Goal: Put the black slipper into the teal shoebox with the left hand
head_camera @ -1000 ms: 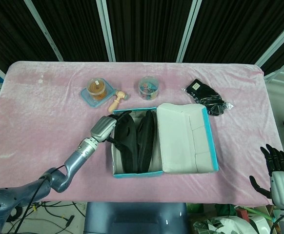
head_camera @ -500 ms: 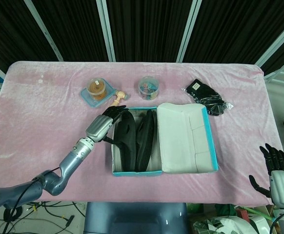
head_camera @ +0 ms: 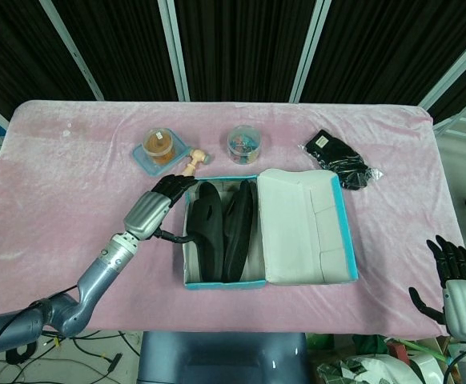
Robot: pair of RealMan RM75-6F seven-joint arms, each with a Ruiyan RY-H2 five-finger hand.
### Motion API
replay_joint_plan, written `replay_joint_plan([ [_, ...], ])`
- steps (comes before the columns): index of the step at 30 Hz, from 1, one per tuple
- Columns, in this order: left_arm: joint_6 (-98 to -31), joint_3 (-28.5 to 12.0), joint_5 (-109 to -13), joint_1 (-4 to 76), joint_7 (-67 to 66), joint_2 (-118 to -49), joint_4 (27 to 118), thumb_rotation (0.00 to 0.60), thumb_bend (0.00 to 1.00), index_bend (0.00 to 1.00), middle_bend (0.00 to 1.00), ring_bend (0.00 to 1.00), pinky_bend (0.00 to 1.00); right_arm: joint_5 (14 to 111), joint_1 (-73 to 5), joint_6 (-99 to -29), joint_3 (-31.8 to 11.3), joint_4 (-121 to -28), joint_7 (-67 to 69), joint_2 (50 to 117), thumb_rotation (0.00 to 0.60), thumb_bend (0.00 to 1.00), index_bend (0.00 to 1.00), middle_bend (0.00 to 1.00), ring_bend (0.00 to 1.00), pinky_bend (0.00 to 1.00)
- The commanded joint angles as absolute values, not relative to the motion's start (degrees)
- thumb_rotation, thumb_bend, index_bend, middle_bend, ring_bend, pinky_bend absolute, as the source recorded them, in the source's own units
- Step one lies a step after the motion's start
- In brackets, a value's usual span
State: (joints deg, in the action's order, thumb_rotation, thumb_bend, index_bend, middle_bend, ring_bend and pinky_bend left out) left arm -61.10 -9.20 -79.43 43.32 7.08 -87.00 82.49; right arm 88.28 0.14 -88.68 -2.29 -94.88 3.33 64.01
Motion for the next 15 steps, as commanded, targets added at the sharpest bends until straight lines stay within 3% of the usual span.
replay_joint_plan([
  [1,-67.8,-8.7,-80.3,39.0,1.1,-82.5,88.3,0.329,0.12,0.0,0.16,0.07,0.04,88.1,0.2,-88.8,-2.4,-94.8,3.5,63.9,0.6,0.23,0.0,0.02,0.0,0.01],
  [3,-71.2,-8.0,-78.7,36.2,-6.3,-79.5,92.9,0.431,0.13,0.01,0.16,0.07,0.05,88.0,0.1,-88.7,-2.5,-94.7,3.7,63.8,0.6,0.23,0.0,0.02,0.0,0.01],
  [6,-75.2,-6.7,-74.0,32.0,-18.3,-74.8,100.6,0.577,0.07,0.03,0.15,0.07,0.05,87.8,-0.2,-88.3,-2.7,-94.3,4.3,63.7,0.6,0.23,0.0,0.02,0.0,0.01],
  [10,-81.5,-3.8,-69.5,25.2,-25.0,-68.4,109.9,0.6,0.02,0.03,0.14,0.07,0.04,87.6,-0.9,-87.8,-3.3,-93.3,4.2,64.2,0.6,0.23,0.0,0.02,0.0,0.01],
  [15,-87.7,-0.7,-72.1,18.7,-22.0,-65.4,111.3,0.6,0.0,0.02,0.14,0.07,0.02,87.8,-1.3,-87.9,-3.6,-92.7,2.8,64.9,0.6,0.23,0.0,0.02,0.0,0.01],
])
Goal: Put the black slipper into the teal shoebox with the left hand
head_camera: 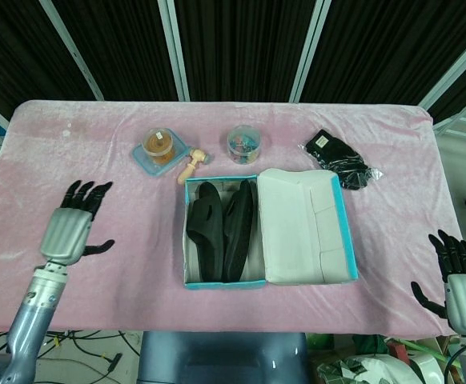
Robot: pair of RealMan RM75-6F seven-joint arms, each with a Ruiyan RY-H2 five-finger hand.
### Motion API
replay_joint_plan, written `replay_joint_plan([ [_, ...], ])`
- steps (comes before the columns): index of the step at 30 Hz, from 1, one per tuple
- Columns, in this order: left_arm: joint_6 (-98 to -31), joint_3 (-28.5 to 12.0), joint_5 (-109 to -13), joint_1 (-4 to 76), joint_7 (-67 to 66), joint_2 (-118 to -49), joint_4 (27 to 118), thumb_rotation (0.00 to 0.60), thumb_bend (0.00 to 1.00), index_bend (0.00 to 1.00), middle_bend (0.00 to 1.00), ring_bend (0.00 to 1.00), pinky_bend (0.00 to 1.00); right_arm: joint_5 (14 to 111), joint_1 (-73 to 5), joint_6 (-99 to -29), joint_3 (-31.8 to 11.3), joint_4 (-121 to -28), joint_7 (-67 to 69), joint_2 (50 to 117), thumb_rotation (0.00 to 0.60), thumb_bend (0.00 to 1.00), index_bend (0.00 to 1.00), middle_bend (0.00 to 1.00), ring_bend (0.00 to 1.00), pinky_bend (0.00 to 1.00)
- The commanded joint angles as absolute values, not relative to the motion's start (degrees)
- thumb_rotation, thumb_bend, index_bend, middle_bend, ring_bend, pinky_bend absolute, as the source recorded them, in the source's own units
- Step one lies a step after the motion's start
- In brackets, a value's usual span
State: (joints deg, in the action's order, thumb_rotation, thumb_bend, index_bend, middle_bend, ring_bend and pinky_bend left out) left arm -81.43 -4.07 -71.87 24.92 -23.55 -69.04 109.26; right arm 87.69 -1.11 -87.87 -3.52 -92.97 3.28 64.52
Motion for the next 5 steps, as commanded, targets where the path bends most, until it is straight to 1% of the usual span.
replay_joint_plan([
  [1,-88.7,-0.3,-72.8,17.9,-21.5,-65.4,111.0,0.6,0.0,0.02,0.14,0.07,0.02,87.9,-1.4,-87.8,-3.6,-92.7,2.7,64.9,0.6,0.23,0.0,0.02,0.0,0.01],
  [5,-93.9,2.2,-76.9,12.8,-18.6,-65.8,108.7,0.6,0.0,0.02,0.14,0.07,0.02,88.2,-1.7,-87.6,-3.6,-92.8,2.2,65.2,0.6,0.23,0.0,0.02,0.0,0.01],
])
